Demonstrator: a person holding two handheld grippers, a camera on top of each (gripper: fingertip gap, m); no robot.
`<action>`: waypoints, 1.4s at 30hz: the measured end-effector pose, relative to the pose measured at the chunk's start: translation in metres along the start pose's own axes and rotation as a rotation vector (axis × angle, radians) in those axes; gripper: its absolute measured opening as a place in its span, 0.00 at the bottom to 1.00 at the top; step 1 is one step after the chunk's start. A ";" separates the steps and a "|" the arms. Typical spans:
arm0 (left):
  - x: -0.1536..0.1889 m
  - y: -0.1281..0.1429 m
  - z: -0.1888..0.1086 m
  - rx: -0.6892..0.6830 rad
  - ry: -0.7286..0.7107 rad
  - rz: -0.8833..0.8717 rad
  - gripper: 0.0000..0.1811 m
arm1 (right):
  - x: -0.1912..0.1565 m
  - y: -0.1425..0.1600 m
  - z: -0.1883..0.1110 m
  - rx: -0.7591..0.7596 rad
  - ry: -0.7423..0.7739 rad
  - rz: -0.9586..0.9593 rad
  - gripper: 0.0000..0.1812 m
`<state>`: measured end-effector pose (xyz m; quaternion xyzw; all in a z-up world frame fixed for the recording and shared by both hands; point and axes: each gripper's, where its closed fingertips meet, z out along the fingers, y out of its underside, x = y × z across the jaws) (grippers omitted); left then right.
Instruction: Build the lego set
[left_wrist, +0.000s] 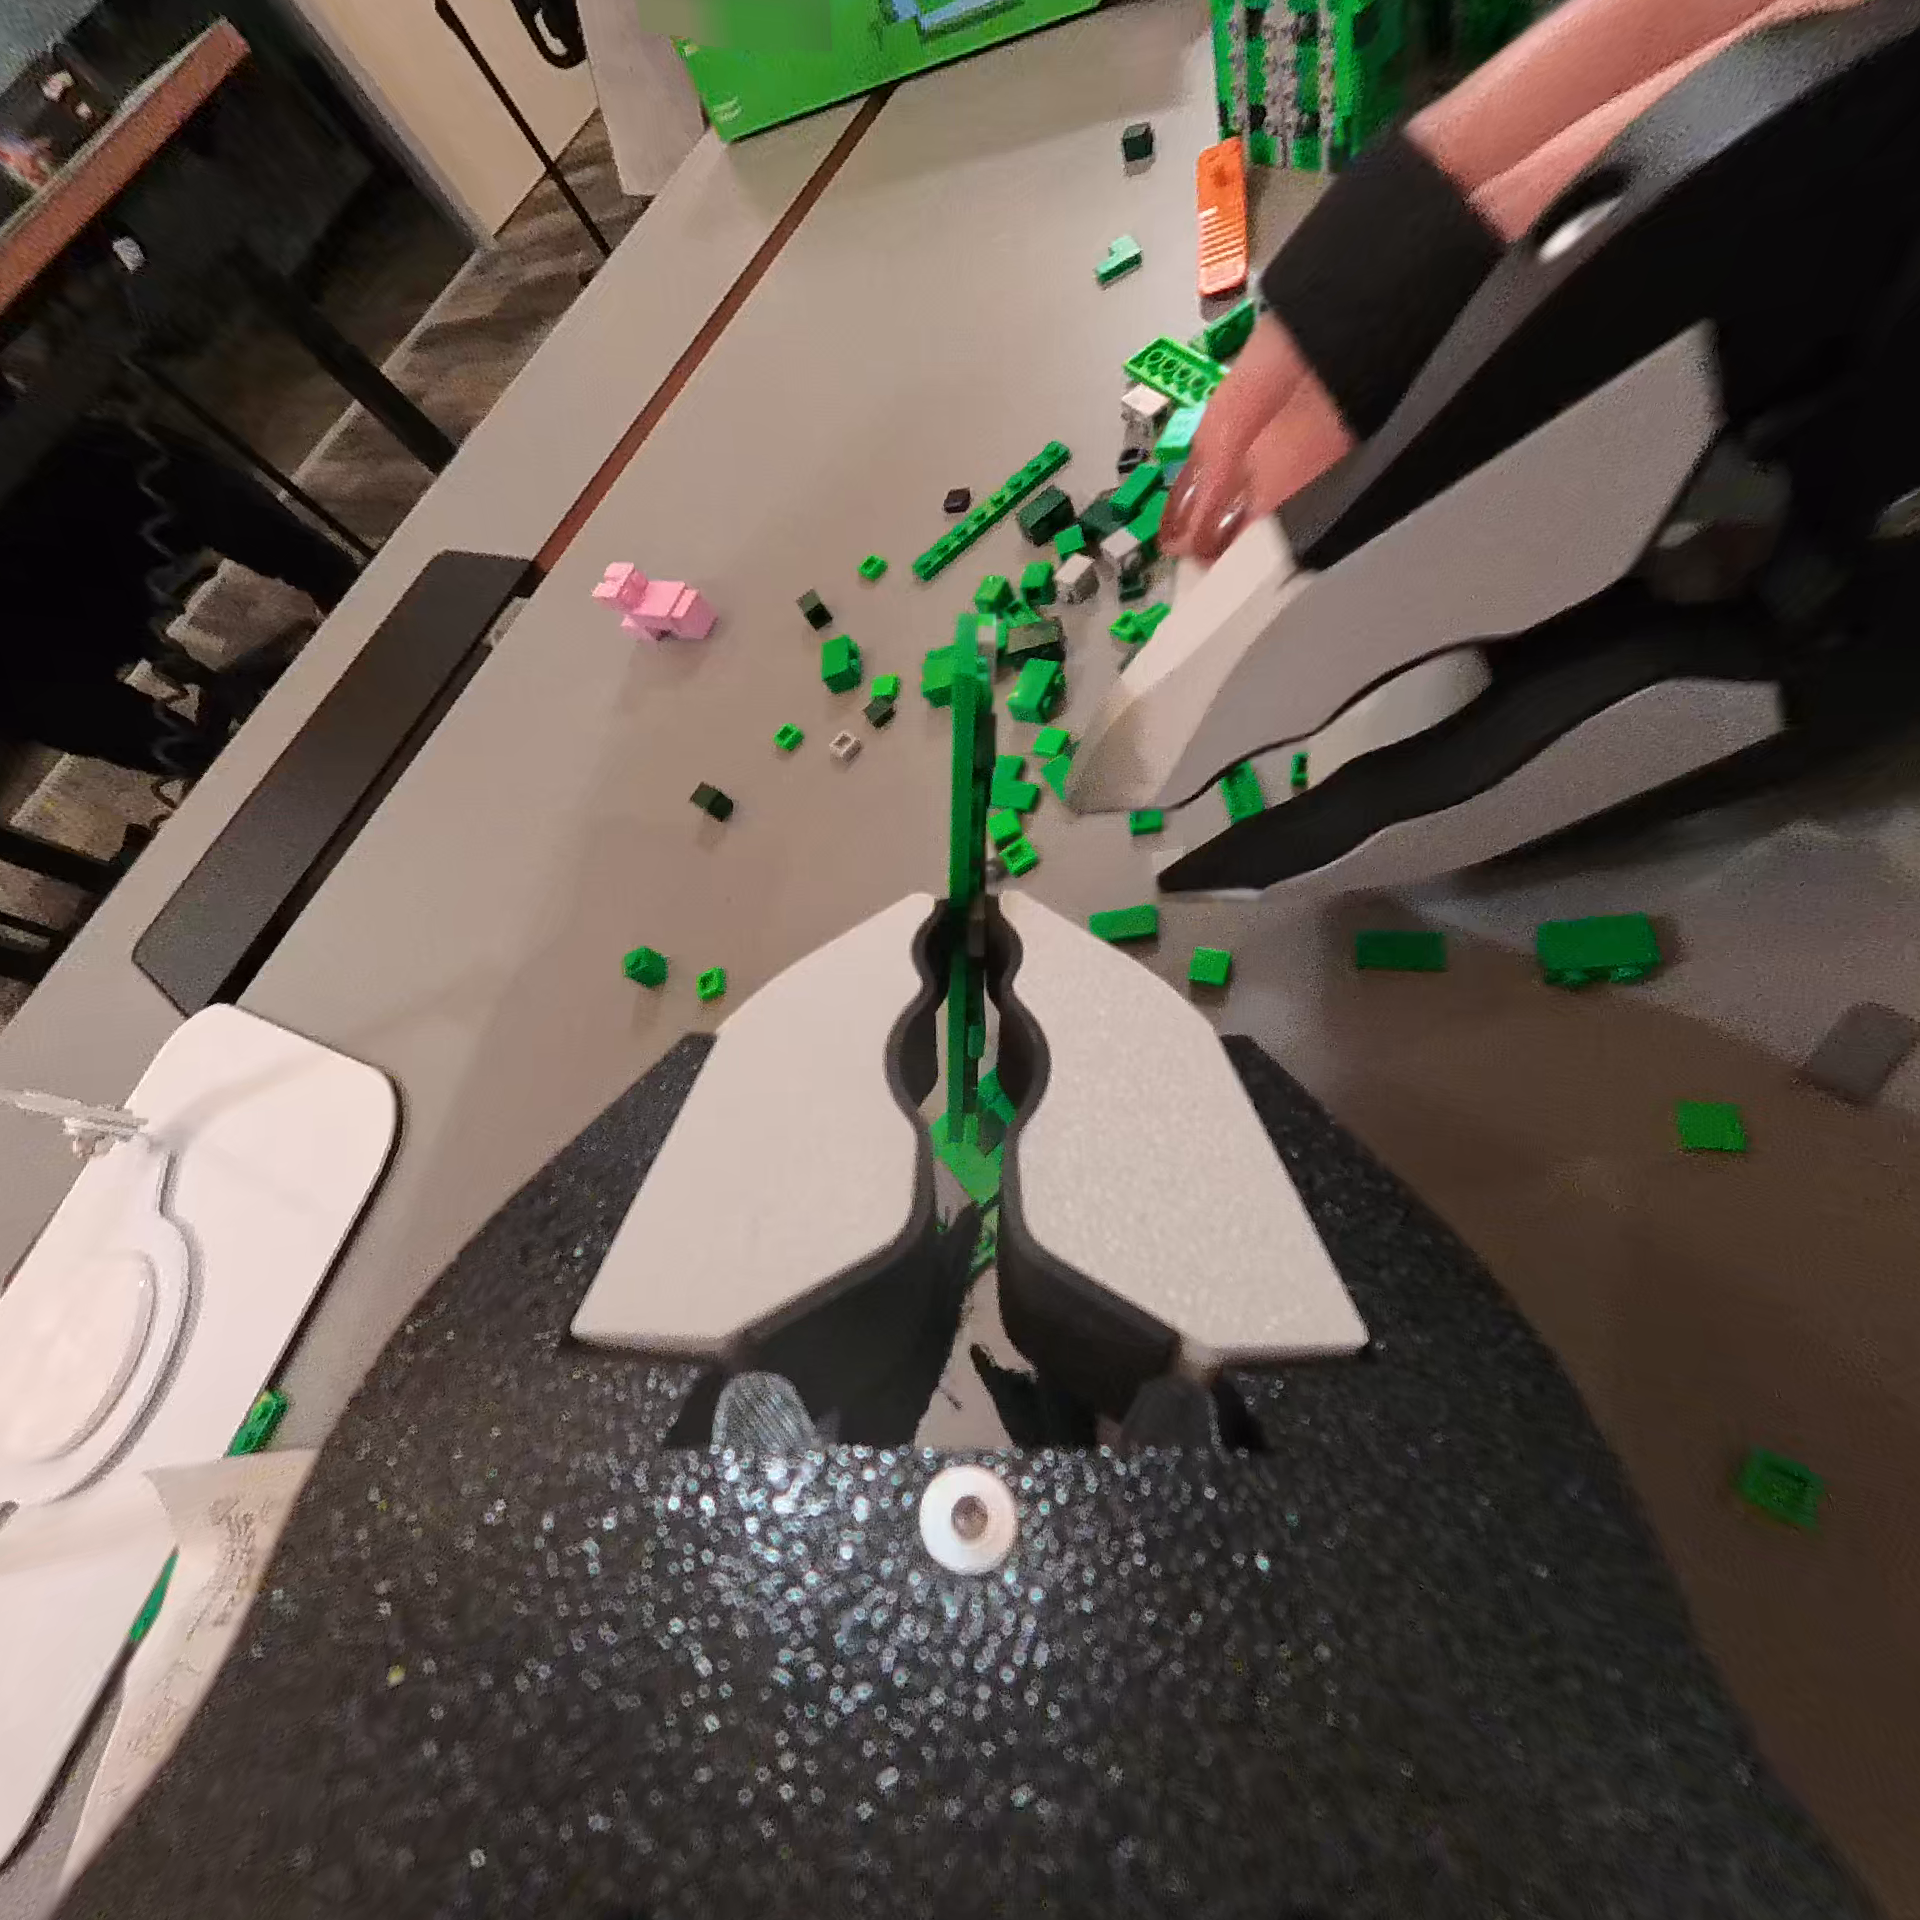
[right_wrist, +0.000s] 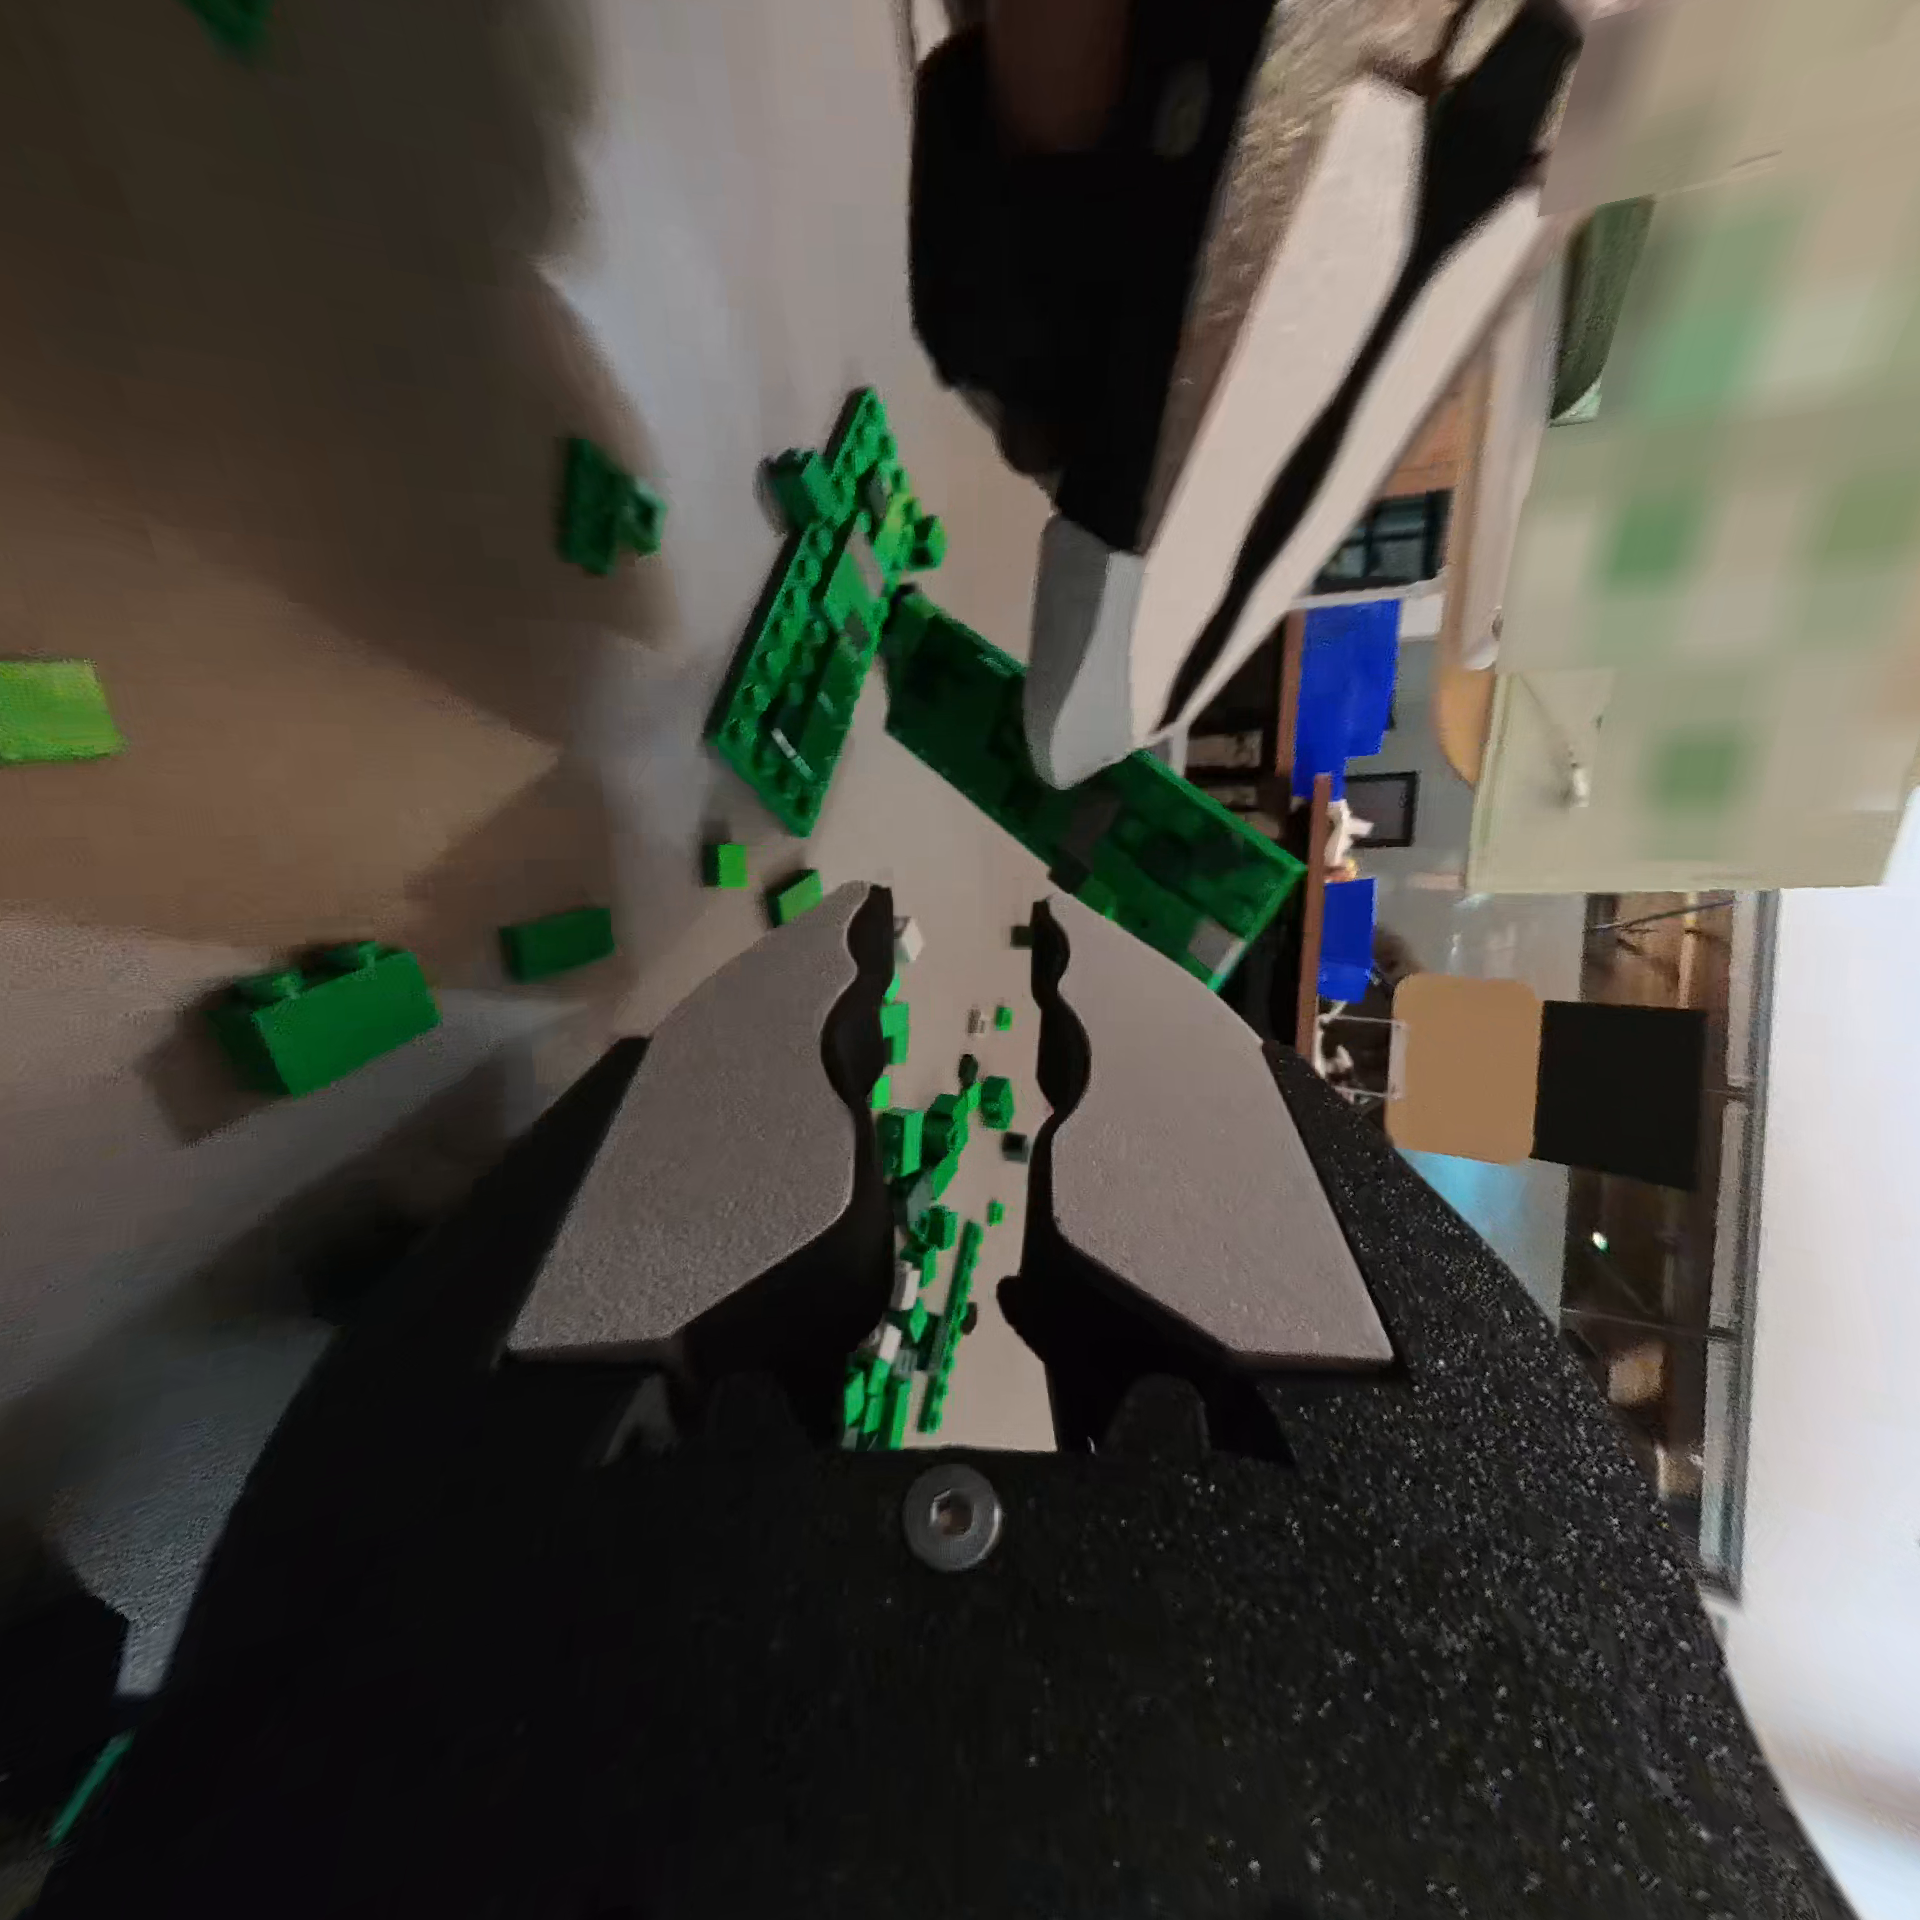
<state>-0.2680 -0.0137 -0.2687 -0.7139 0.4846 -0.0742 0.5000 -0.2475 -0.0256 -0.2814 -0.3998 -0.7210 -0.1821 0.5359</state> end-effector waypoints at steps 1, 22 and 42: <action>-0.003 0.002 0.000 -0.001 -0.004 -0.006 0.03 | 0.005 -0.004 -0.002 0.022 0.022 0.023 0.14; 0.007 -0.023 0.002 0.220 0.090 -0.329 0.03 | 0.065 -0.002 -0.009 0.248 0.220 1.143 0.24; 0.001 -0.021 0.002 0.243 0.063 -0.390 0.03 | 0.059 0.004 -0.008 0.315 0.081 1.427 0.26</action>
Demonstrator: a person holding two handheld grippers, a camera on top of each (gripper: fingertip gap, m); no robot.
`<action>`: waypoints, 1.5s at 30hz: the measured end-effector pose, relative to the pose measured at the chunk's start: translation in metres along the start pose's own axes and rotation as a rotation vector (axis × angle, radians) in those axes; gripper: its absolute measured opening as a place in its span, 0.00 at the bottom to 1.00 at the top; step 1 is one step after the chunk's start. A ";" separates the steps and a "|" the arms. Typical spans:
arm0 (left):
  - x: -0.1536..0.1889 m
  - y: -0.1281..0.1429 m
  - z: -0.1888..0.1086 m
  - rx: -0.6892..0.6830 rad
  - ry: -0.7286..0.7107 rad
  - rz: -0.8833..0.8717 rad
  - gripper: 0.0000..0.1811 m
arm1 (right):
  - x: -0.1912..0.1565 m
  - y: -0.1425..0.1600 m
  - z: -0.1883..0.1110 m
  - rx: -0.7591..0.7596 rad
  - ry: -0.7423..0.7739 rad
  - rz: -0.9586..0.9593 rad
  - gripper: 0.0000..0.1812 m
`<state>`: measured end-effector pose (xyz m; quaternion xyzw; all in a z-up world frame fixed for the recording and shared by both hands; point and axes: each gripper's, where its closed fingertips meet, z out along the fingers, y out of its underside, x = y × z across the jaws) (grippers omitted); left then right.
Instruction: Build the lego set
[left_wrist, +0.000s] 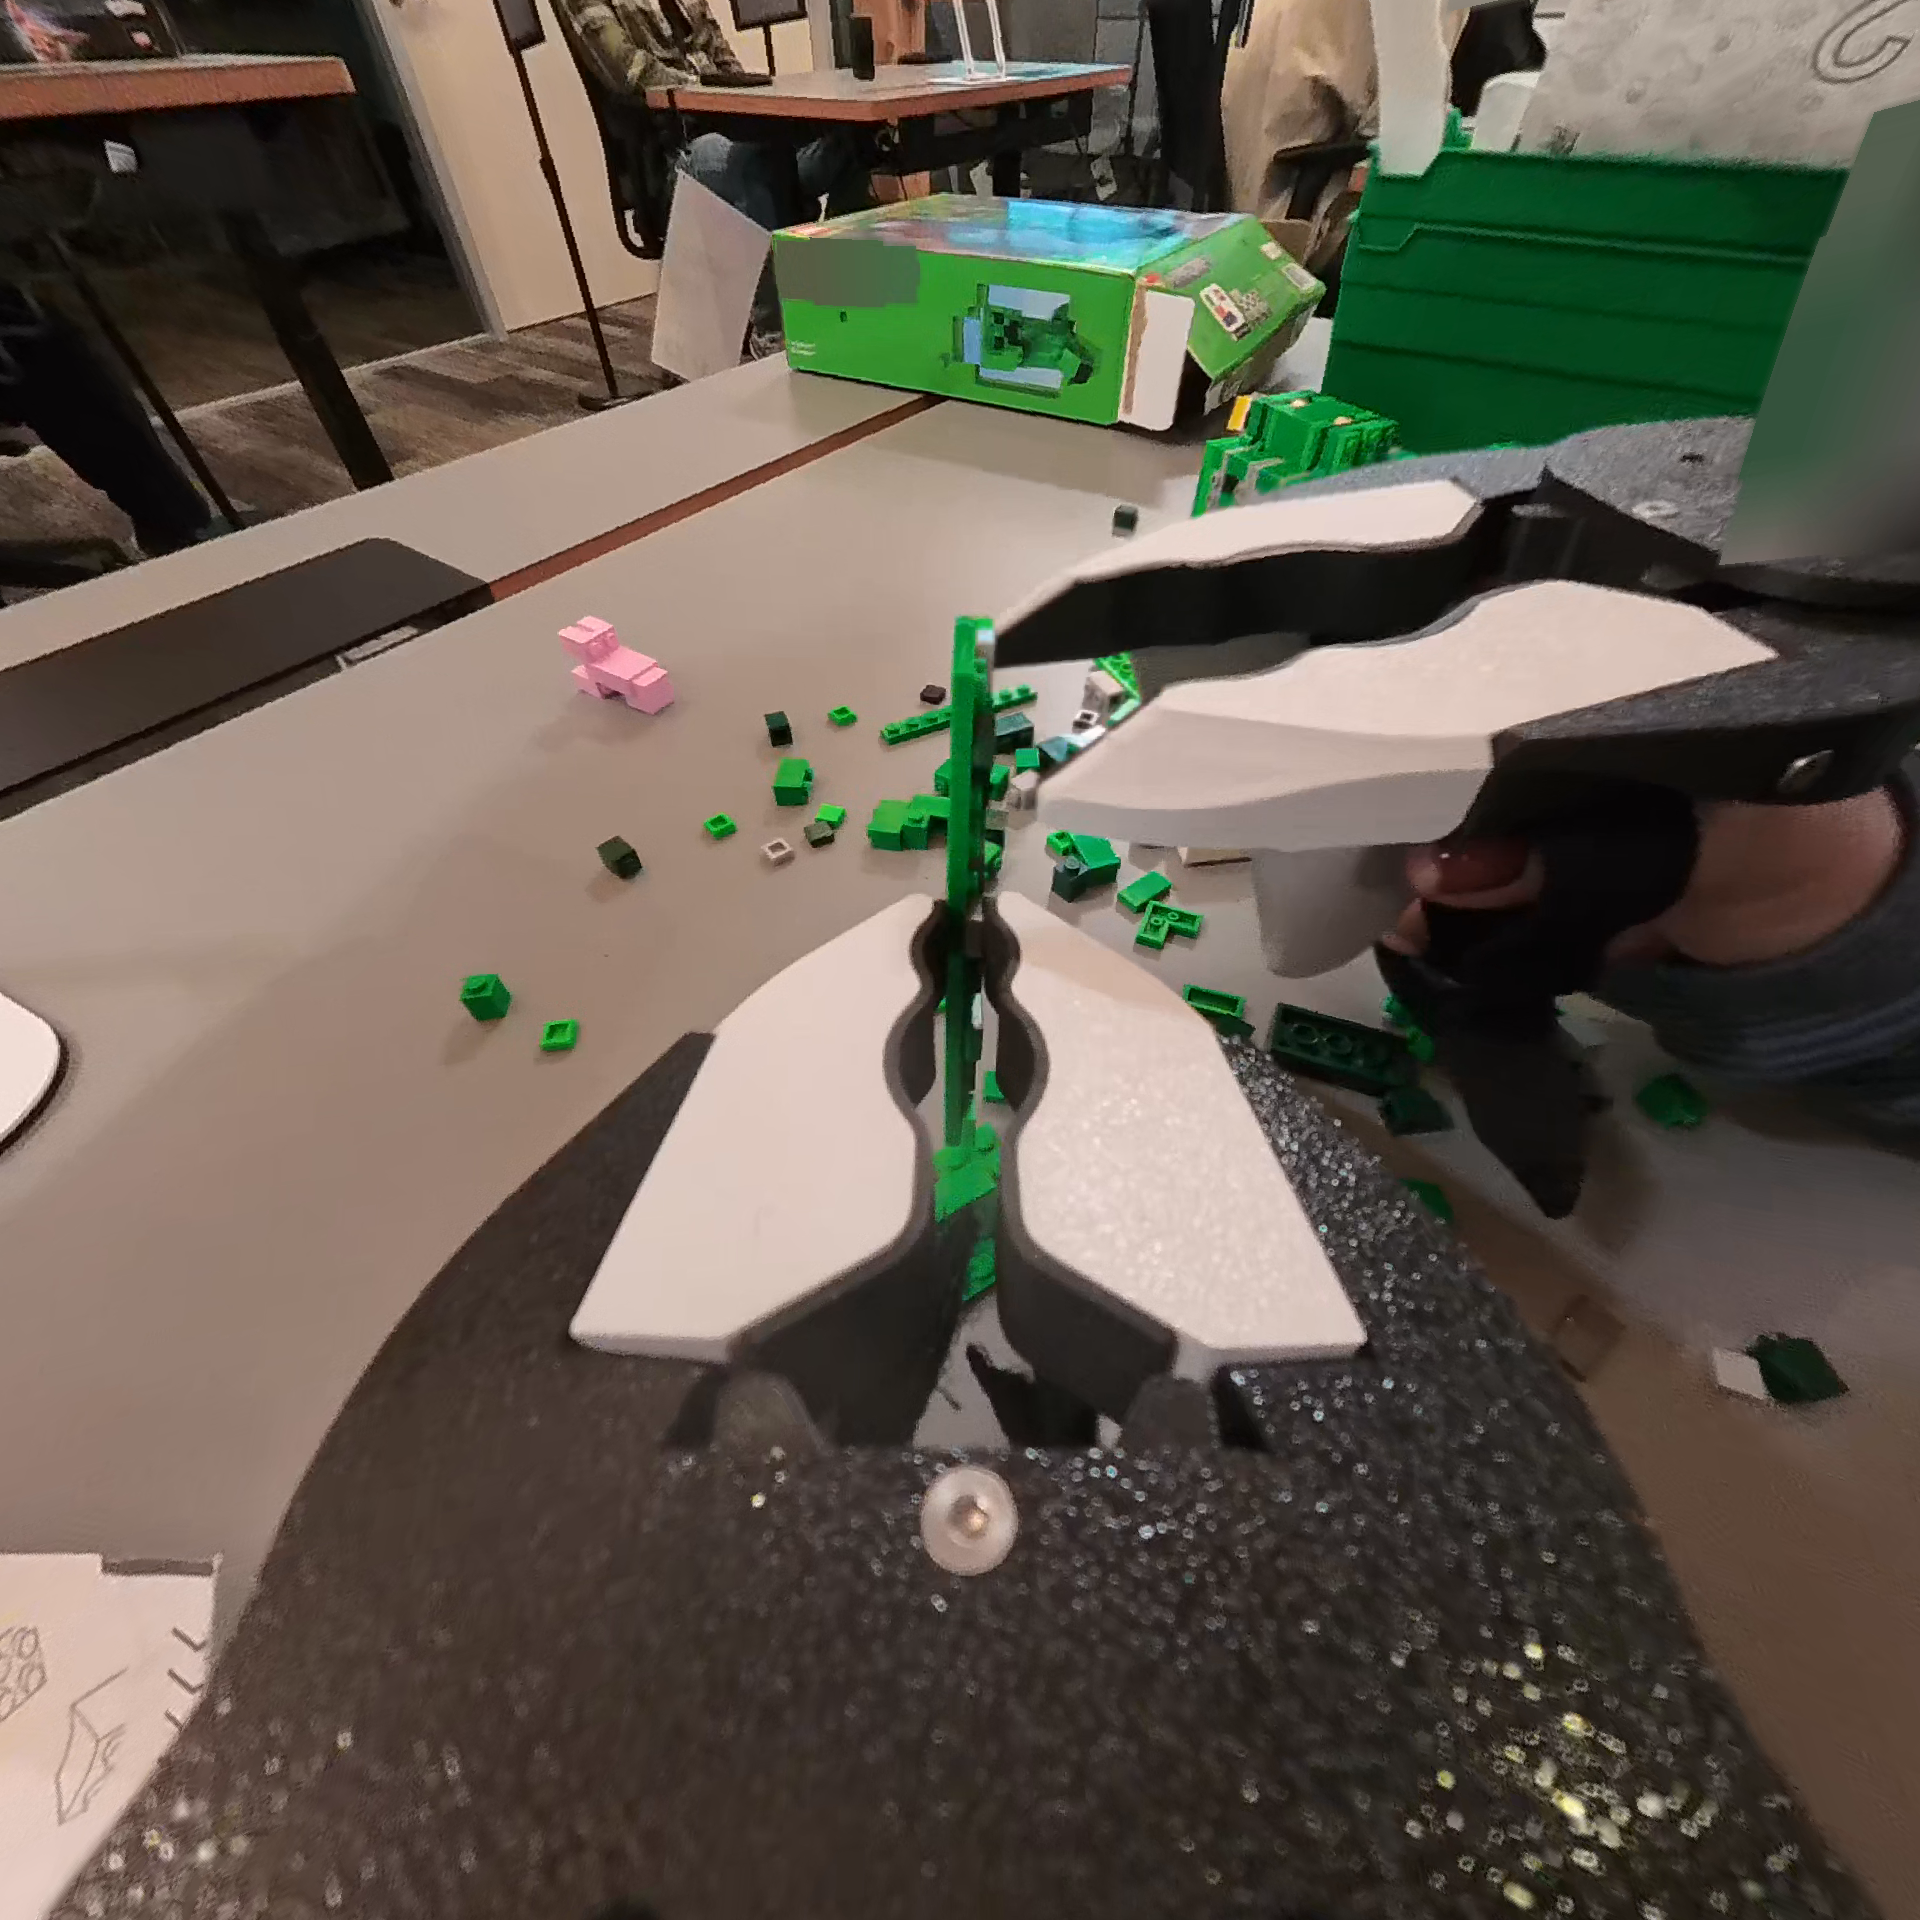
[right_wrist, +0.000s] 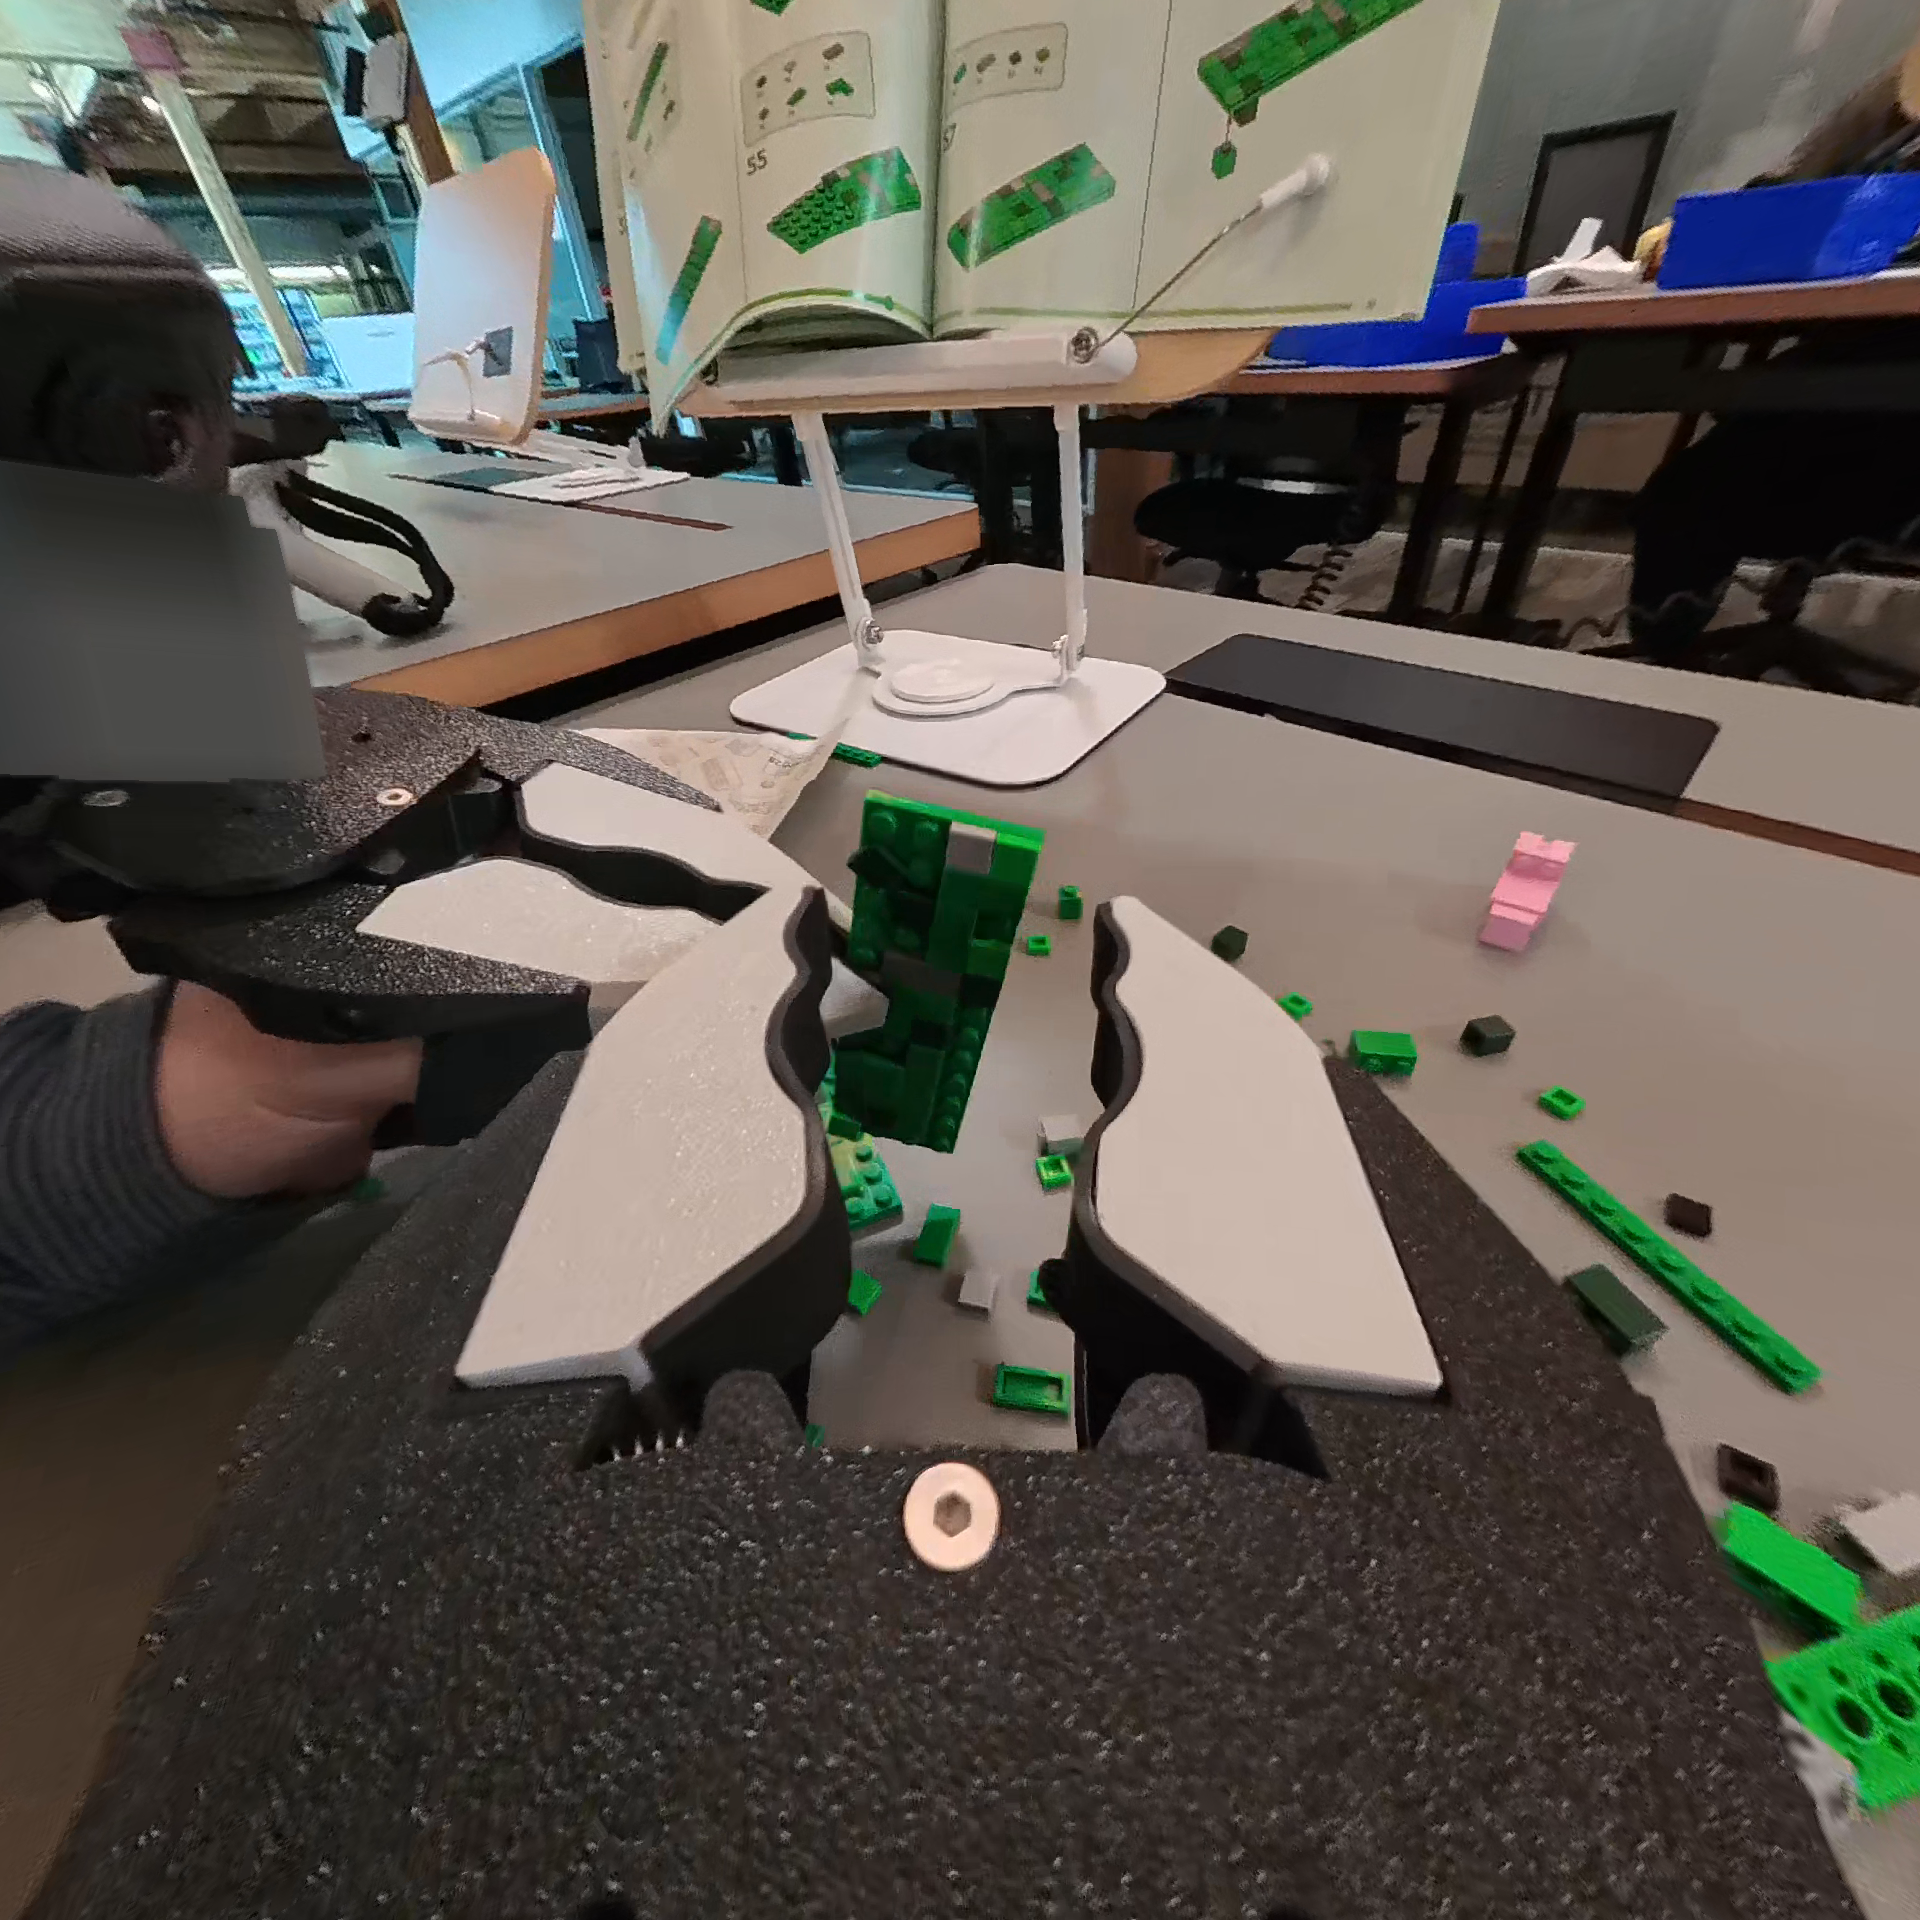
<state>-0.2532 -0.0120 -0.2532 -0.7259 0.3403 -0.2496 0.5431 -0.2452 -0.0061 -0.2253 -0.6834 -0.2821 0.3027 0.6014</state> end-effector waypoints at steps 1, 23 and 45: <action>0.000 0.000 0.000 0.002 0.005 -0.008 0.03 | -0.001 0.001 0.000 -0.001 -0.007 0.009 0.25; 0.013 0.008 0.000 -0.069 0.116 0.042 0.03 | -0.007 -0.002 -0.006 0.027 -0.210 -0.177 0.09; 0.019 0.014 0.009 -0.119 0.044 0.162 0.03 | -0.009 0.012 0.006 -0.017 -0.060 -0.185 0.21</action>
